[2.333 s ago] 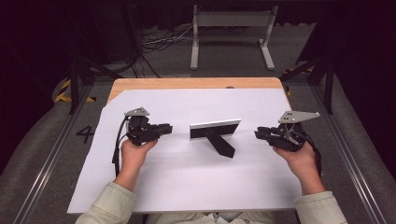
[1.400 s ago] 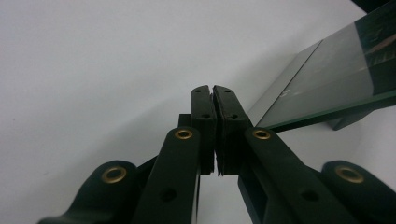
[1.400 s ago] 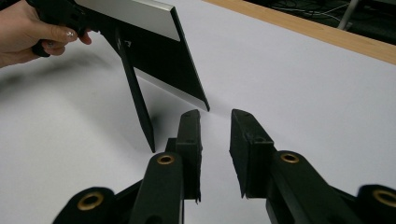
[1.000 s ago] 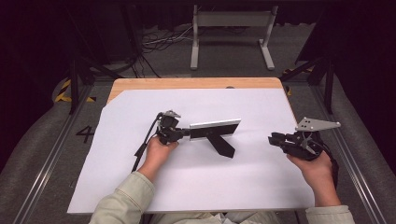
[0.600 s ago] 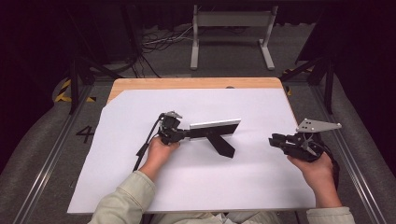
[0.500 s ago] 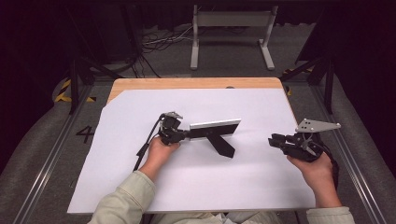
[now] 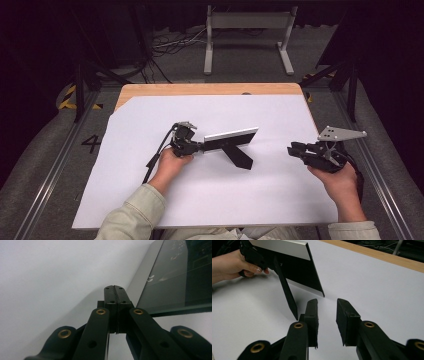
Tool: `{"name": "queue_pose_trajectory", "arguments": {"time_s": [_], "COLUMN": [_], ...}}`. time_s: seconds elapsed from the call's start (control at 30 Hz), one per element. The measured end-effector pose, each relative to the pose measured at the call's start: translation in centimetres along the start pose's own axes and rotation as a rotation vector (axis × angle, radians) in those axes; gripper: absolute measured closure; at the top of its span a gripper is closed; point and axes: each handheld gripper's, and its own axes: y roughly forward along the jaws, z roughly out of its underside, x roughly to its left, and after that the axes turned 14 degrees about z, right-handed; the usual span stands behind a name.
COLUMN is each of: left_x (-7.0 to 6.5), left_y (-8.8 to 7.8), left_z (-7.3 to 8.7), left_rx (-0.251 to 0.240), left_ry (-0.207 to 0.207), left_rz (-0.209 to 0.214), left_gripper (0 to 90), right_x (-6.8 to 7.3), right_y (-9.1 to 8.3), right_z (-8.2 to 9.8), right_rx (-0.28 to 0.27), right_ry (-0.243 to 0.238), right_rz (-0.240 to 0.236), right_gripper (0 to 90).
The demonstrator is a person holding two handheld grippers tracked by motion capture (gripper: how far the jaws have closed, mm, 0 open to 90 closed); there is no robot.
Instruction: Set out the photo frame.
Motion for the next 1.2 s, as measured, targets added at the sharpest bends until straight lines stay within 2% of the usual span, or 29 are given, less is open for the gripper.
{"name": "queue_pose_trajectory", "arguments": {"time_s": [0.13, 0.43, 0.83, 1.2], "left_x": [-0.2, -1.2, -2.6, -3.9], "left_y": [-0.3, -0.1, 0.0, 0.5], "left_z": [0.2, 0.6, 1.6, 2.1], "left_rx": [0.028, 0.105, 0.158, 0.201], "left_ry": [-0.004, 0.022, 0.036, 0.075], "left_rz": [0.016, 0.035, 0.076, 0.101], "left_gripper": [90.0, 90.0, 90.0, 90.0], "right_x": [0.0, 0.2, 0.4, 0.6], "right_y": [0.1, 0.4, 0.7, 1.1], "right_z": [-0.2, -0.7, -1.4, -2.1], "right_rx": [-0.001, -0.006, -0.017, -0.020], "right_ry": [-0.003, -0.010, -0.024, -0.027], "right_rz": [-0.003, -0.017, -0.030, -0.046], "right_gripper": [70.7, 70.7, 71.4, 71.5]}}
